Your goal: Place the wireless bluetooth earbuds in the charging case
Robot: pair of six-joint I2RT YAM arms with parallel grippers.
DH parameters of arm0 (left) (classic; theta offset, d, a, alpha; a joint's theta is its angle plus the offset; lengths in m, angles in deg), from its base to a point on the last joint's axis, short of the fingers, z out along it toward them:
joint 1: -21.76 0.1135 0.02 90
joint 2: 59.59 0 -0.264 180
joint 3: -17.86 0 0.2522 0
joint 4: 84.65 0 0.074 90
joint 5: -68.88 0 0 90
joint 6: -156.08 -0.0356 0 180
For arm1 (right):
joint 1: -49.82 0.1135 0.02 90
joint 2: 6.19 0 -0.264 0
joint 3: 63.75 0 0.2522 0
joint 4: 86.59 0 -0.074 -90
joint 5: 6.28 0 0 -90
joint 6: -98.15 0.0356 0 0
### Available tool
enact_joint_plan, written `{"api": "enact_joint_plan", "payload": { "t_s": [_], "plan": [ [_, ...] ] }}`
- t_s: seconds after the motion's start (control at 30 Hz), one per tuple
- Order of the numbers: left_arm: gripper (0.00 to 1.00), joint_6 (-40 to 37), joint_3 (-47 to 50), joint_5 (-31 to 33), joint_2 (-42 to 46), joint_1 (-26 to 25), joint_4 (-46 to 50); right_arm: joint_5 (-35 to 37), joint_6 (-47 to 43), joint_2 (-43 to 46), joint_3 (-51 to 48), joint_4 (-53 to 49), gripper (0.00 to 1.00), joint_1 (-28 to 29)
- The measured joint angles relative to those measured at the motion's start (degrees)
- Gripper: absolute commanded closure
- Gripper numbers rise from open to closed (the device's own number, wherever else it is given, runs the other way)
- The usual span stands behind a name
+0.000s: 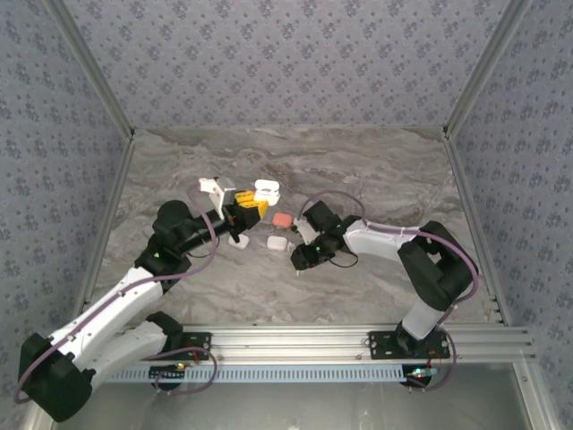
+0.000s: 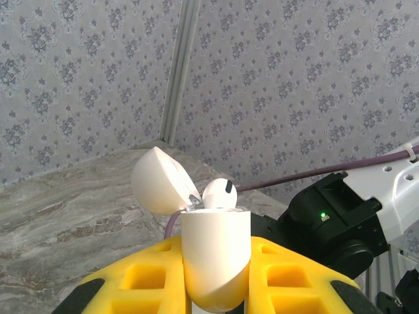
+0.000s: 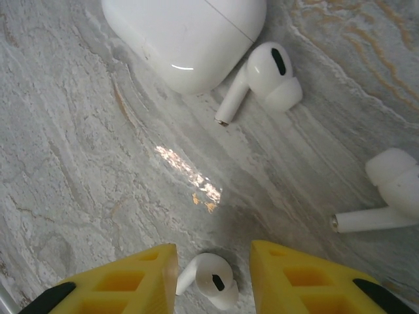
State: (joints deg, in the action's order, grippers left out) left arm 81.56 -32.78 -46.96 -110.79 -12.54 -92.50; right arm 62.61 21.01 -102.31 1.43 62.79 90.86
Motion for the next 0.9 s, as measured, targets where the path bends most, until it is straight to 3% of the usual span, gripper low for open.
{"api": "enact_joint_plan", "payload": {
  "t_s": [0.47, 0.9],
  "plan": [
    [0.96, 0.2, 0.0, 0.0, -0.7, 0.0, 0.0, -0.7, -1.4, -1.7, 0.5, -1.0, 0.7, 1.0],
    [0.96, 0.2, 0.0, 0.0, -0.7, 0.0, 0.0, -0.8, -2.4, -1.7, 0.5, -1.5, 0.68, 1.0]
  ]
}}
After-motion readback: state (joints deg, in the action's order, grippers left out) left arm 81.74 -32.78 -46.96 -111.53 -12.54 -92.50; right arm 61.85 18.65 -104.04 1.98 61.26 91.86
